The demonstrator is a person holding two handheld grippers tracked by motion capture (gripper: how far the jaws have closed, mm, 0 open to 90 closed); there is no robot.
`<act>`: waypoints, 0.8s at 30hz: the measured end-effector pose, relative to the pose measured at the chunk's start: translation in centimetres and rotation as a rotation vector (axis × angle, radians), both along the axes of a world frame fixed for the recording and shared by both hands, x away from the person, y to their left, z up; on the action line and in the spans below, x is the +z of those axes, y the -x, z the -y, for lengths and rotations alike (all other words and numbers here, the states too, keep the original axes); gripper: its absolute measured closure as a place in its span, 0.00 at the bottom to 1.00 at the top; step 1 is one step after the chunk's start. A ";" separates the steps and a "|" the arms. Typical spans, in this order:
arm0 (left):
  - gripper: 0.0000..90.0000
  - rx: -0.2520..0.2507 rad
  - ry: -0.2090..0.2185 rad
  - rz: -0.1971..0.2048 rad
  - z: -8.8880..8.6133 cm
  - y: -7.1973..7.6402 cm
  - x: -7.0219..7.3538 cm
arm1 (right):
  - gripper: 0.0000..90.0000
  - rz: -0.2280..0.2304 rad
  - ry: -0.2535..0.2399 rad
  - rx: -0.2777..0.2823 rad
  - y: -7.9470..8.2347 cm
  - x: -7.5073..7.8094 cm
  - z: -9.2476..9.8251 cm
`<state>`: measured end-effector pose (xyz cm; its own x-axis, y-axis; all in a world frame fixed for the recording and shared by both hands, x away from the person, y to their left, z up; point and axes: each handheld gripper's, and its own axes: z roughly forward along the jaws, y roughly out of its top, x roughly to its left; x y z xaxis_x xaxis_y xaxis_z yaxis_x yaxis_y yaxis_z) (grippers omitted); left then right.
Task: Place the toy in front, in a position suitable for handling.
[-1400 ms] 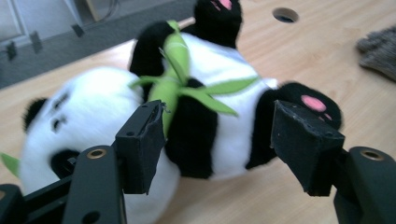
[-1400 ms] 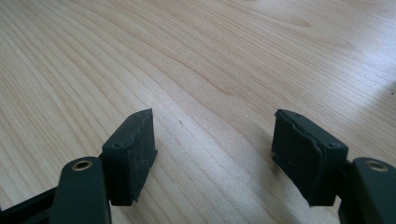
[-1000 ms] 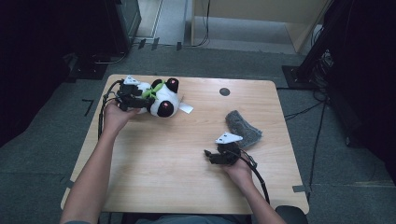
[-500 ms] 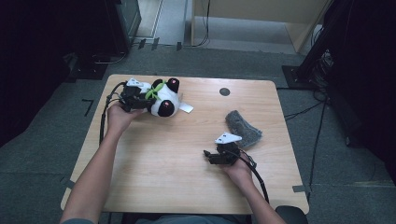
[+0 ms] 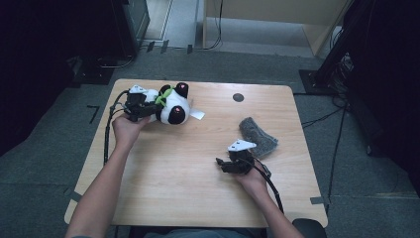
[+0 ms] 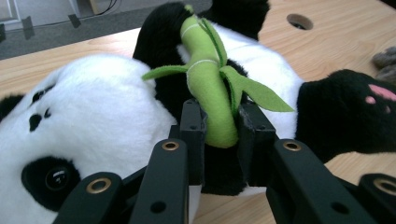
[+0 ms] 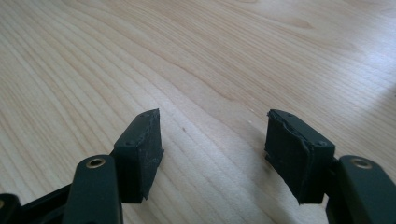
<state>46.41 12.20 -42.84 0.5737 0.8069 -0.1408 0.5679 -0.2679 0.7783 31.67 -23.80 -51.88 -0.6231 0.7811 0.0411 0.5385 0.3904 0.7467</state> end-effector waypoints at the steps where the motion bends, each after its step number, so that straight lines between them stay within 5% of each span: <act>1: 0.84 -0.003 0.003 -0.005 0.1 0.2 0.1 | 0.42 0.004 -0.003 -0.002 0.0 0.1 0.1; 24: 0.83 -0.119 0.024 -0.073 6.5 6.1 2.9 | 0.43 0.055 -0.064 -0.082 0.2 3.7 2.8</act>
